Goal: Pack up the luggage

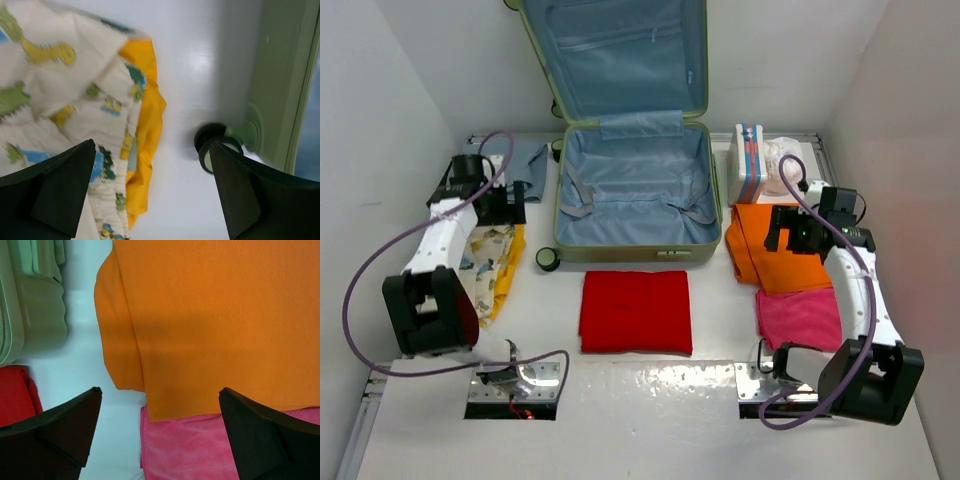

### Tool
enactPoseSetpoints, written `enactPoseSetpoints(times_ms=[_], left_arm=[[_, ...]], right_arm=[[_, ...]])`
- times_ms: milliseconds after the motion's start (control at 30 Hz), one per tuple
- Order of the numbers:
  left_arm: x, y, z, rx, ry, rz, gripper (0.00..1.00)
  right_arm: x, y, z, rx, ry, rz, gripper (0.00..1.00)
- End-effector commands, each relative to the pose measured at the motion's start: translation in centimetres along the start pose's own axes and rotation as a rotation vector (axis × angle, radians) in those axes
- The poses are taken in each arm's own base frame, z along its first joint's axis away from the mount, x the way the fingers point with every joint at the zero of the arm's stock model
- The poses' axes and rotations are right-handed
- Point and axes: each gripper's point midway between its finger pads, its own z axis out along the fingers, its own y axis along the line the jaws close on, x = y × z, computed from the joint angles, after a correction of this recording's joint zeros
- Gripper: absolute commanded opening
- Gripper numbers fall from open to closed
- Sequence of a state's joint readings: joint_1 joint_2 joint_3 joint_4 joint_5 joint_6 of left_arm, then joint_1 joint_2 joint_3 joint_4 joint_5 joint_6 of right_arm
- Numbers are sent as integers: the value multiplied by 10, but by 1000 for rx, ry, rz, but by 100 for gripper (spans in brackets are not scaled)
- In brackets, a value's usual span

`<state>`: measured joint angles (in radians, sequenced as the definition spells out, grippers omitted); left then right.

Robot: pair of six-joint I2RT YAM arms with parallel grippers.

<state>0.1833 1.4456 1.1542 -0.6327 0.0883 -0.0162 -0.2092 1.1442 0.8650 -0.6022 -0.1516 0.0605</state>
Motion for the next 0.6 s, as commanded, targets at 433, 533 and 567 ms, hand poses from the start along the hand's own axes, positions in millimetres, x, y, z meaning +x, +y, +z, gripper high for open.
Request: enactPoseSetpoints(times_ms=[433,533,567], left_arm=[[-164,3,152,49,-53,190,97],[-175,-3,173,51,-92,204,97],[-174,-12,177,77,-91,212,97]], right_arm=[[-39,-6,-2,6,-41,-2,100],[-36,-8,1,13,-30,-17,100],[-36,-11,1,23,-31,-16,100]])
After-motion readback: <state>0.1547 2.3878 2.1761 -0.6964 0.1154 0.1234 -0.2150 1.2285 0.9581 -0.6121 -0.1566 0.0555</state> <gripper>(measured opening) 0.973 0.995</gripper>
